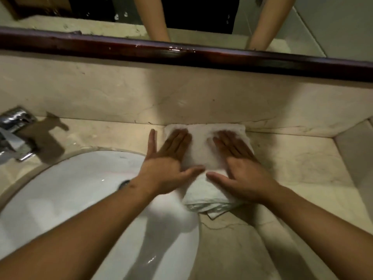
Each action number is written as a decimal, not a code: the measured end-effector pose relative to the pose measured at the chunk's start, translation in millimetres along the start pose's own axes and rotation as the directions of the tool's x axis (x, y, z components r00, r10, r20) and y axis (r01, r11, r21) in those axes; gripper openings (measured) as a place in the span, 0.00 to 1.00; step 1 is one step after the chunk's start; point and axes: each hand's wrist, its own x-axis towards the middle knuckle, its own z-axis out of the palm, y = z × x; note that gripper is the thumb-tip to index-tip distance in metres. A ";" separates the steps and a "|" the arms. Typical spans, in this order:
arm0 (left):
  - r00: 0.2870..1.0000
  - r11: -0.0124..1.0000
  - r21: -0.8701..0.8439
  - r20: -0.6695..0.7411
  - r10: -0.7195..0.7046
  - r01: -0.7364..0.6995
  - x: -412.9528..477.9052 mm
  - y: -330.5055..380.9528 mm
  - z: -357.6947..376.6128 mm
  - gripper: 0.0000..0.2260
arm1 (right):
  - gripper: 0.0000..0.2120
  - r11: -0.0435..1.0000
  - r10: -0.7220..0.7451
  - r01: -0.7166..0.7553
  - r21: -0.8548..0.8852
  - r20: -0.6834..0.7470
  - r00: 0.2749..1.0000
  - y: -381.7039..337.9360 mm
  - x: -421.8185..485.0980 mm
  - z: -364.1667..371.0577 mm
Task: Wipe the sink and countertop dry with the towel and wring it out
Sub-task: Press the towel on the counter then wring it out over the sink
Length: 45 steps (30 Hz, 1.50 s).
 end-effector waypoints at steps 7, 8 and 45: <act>0.951 0.970 0.019 0.202 0.233 -0.242 10.9 7.7 -7.4 0.65 | 0.70 1.000 0.015 -0.017 0.004 0.297 0.955 21.5 -9.1 -19.4; 0.949 0.971 0.013 0.215 0.229 -0.237 9.1 8.2 -7.1 0.65 | 0.70 1.000 0.018 -0.021 0.007 0.301 0.953 19.3 -9.4 -17.7; 0.872 -0.688 -0.715 -0.412 0.265 -0.128 -279.3 -69.3 -355.8 0.45 | 0.25 -0.458 -0.100 -0.010 0.889 -0.041 0.994 -385.8 -156.2 -268.2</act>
